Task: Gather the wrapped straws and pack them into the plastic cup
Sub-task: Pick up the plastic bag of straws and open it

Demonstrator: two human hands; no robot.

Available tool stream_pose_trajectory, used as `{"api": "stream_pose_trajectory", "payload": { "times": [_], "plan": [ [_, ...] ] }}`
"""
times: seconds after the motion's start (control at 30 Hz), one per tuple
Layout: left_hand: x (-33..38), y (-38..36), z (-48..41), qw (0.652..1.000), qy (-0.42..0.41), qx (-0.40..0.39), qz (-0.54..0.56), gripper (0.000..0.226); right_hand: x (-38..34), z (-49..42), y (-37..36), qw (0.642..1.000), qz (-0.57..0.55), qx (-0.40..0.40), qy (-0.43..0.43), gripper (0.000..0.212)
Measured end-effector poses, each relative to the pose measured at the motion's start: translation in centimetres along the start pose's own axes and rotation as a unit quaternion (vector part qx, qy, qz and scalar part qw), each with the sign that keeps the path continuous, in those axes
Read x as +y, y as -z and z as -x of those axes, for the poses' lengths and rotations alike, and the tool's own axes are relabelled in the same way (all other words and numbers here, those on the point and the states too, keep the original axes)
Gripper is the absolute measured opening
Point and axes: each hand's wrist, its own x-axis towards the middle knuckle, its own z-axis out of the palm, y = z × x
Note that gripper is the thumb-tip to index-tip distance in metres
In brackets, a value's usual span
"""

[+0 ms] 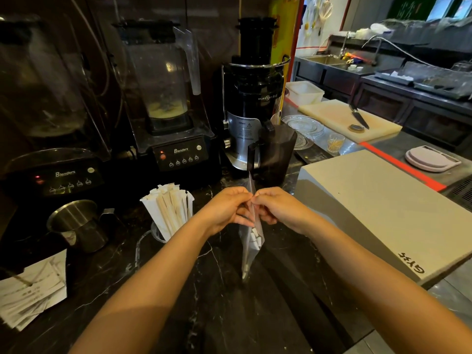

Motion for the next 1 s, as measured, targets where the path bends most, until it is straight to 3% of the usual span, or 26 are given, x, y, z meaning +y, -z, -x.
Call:
{"api": "stream_pose_trajectory", "payload": {
  "times": [0.23, 0.4, 0.5, 0.57, 0.77, 1.0],
  "plan": [
    [-0.6, -1.4, 0.2, 0.993, -0.071, 0.082, 0.054, 0.029, 1.4, -0.7, -1.0, 0.988, -0.148, 0.019, 0.044, 0.046],
    [-1.0, -1.5, 0.2, 0.99, -0.09, 0.097, 0.055, 0.032, 2.5, -1.1, -1.7, 0.975, -0.211, 0.042, 0.051, 0.043],
    [-1.0, -1.5, 0.0, 0.982, -0.09, 0.093, 0.139, 0.032, 2.6, -1.4, -1.7, 0.949, -0.304, 0.06, 0.049, 0.042],
    [-1.0, -1.5, -0.1, 0.981, -0.096, 0.094, 0.137, 0.033, 2.7, -1.6, -1.6, 0.938, -0.338, 0.066, 0.046, 0.036],
    [-0.6, 0.7, -0.3, 0.99, -0.083, 0.115, 0.017, 0.032, 2.4, -1.3, -0.7, 0.974, -0.211, 0.078, 0.017, 0.046],
    [0.2, 2.8, -0.8, 0.962, -0.1, 0.222, -0.122, 0.036, 1.3, -0.8, 1.8, 0.992, -0.006, 0.127, -0.001, 0.035]
  ]
}}
